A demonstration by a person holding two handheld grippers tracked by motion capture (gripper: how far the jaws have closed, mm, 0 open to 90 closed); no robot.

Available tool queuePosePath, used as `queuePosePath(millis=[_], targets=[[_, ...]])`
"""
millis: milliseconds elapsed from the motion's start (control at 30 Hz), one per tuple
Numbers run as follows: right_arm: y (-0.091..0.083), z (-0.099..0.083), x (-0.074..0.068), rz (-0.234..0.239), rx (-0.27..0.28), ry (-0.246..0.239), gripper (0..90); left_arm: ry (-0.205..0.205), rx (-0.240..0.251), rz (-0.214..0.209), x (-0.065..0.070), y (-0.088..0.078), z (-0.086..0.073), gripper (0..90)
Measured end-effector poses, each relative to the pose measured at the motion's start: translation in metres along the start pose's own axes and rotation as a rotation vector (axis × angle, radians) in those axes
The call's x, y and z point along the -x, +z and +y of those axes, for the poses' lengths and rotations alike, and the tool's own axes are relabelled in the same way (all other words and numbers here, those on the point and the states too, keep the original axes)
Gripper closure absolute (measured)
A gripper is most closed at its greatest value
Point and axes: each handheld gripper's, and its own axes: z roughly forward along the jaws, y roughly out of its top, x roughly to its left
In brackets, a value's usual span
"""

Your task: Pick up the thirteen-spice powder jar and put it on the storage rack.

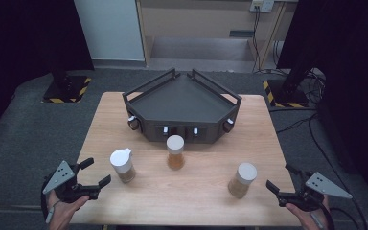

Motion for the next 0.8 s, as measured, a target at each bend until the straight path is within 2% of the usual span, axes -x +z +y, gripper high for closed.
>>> queuePosePath(millis=[200, 400, 567, 667, 800], targets=[[-0.002, -0.001, 0.001, 0.0, 0.0, 0.014, 1.3, 0.01, -0.01, 0.005, 0.002, -0.002, 0.002, 3.4], [-0.003, -0.002, 0.0, -0.002, 0.002, 0.024, 1.4, -0.02, -0.017, -0.009, -0.001, -0.002, 0.006, 3.1], [-0.002, -0.001, -0.001, -0.005, 0.002, 0.019, 1.5, -0.001, -0.035, -0.001, 0.0, -0.007, 0.015, 3.2], [-0.002, -0.001, -0.002, -0.008, 0.001, 0.017, 1.4, -0.015, -0.045, -0.005, -0.003, -0.01, 0.02, 3.2], [-0.002, -0.001, -0.001, -0.008, -0.002, 0.018, 1.5, 0.008, -0.062, 0.001, -0.004, -0.012, 0.033, 3.2]])
